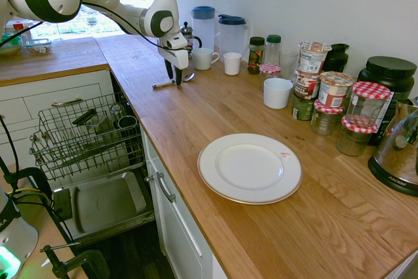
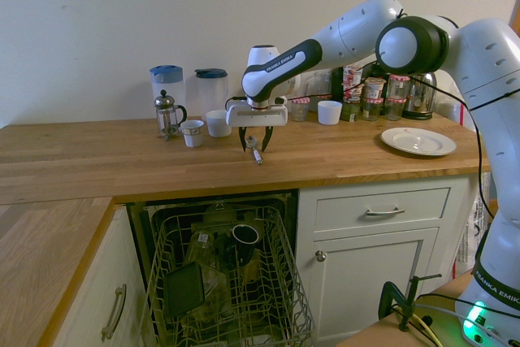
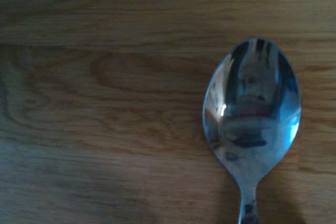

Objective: Put the spoon in the dishwasher

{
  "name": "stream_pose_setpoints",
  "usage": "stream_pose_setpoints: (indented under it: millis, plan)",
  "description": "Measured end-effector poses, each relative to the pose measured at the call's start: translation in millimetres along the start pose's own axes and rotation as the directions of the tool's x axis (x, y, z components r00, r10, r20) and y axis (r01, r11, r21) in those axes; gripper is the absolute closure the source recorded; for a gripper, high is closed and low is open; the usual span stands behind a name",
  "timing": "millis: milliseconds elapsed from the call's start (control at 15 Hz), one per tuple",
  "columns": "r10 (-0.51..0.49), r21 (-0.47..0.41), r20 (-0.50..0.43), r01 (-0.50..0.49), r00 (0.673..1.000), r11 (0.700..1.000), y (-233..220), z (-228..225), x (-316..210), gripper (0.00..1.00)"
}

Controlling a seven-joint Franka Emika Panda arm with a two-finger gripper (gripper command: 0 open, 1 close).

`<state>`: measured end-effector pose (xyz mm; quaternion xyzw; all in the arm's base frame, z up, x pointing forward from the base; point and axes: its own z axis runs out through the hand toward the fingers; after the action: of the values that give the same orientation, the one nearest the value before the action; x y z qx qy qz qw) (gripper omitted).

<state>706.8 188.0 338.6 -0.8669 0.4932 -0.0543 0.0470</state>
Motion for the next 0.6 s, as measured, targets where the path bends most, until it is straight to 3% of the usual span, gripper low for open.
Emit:
stream_pose_setpoints:
  millis: [600]
  plan:
    - [0.013, -0.028, 0.000, -0.013, 1.000, 1.000, -5.5, 1.6, 8.5, 1.00]
